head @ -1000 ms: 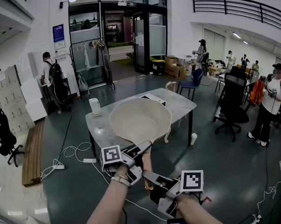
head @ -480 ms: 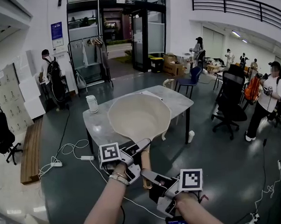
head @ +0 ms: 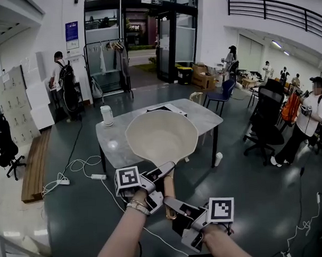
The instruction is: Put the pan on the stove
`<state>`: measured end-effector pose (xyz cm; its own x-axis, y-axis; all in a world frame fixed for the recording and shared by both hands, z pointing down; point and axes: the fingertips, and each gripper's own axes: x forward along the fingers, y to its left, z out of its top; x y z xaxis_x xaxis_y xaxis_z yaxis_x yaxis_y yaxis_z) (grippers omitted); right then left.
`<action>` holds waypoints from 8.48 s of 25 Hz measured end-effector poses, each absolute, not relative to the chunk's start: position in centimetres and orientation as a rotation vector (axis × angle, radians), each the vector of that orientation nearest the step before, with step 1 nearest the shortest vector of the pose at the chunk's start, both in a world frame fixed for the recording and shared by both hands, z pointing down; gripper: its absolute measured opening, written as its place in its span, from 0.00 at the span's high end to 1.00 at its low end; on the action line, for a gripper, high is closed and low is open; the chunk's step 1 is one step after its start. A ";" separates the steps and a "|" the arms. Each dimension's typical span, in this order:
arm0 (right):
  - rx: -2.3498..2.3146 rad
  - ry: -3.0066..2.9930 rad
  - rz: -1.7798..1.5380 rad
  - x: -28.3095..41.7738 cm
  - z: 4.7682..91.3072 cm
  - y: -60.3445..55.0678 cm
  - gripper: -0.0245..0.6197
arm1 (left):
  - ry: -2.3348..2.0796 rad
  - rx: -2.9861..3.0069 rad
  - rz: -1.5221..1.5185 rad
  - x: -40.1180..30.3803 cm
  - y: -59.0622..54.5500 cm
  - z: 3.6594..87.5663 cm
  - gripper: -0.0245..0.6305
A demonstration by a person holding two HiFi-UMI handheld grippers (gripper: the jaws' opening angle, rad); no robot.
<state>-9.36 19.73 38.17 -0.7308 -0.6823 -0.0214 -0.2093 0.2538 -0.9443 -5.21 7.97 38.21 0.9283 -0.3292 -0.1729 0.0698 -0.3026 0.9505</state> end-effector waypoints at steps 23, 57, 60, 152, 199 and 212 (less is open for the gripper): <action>-0.836 2.093 -1.478 -5.9 39.3 7.5 0.75 | -0.187 1.844 -0.356 -1.5 -4.3 39.9 0.59; -0.717 2.128 -1.576 2.6 41.3 -22.7 0.75 | -0.309 1.777 -0.399 5.5 -34.7 42.9 0.58; -0.703 2.161 -1.606 4.7 42.0 -25.4 0.75 | -0.335 1.744 -0.470 6.9 -37.5 43.5 0.58; -0.869 2.205 -1.832 16.4 51.0 -38.1 0.42 | -0.774 1.716 -0.420 1.2 -44.1 51.4 0.31; -1.897 2.489 0.531 25.4 31.1 -40.1 0.92 | -2.073 2.680 -0.333 -10.0 -39.7 28.3 0.95; -1.933 2.508 0.481 24.3 31.4 -40.1 0.92 | -2.037 2.706 -0.300 -9.5 -40.2 28.5 0.95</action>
<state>24.30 -40.10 31.40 -0.2700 -0.9536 -0.1332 -0.9353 0.2268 0.2717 -9.49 -40.24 28.47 0.2788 -0.9151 -0.2912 -0.9602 -0.2610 -0.0993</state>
